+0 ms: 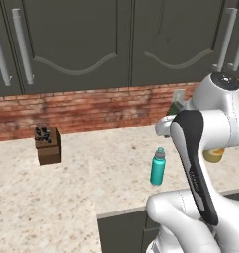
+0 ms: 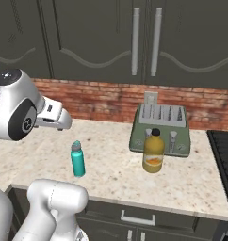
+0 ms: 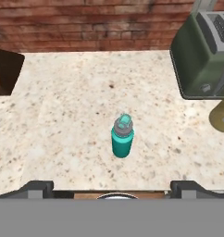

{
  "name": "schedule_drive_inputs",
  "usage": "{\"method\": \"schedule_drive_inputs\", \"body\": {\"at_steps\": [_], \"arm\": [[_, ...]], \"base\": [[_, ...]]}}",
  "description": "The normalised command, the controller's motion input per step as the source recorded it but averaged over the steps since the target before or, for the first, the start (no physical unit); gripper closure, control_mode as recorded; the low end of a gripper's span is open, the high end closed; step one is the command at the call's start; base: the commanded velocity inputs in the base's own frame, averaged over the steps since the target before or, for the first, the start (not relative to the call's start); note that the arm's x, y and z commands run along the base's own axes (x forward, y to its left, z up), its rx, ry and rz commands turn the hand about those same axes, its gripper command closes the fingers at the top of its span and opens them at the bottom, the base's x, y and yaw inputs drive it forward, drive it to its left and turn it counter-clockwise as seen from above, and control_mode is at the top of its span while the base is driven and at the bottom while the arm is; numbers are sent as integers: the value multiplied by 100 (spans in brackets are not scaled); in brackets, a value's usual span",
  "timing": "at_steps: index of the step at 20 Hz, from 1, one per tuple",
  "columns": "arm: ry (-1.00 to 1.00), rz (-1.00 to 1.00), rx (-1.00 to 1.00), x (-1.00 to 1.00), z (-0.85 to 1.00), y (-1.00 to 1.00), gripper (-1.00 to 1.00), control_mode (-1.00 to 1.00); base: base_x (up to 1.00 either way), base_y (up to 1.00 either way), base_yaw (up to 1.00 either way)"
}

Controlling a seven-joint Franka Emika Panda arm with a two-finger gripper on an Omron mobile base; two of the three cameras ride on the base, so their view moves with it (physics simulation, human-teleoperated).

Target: Move the drinks to the dining counter.

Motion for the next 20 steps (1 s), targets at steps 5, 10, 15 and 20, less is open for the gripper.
{"method": "schedule_drive_inputs", "body": {"at_steps": [5, 10, 15, 20], "arm": [[0, 0, 0, 4, -5, 0, -100, -100], [0, 0, 0, 22, -27, 0, -100, -100], [2, 0, 0, 12, -27, 0, -100, -100], [4, -1, 0, 0, -29, 0, -100, -100]], "base": [[27, 0, 0], [0, 0, 0], [0, 0, 0], [0, 0, 0]]}}
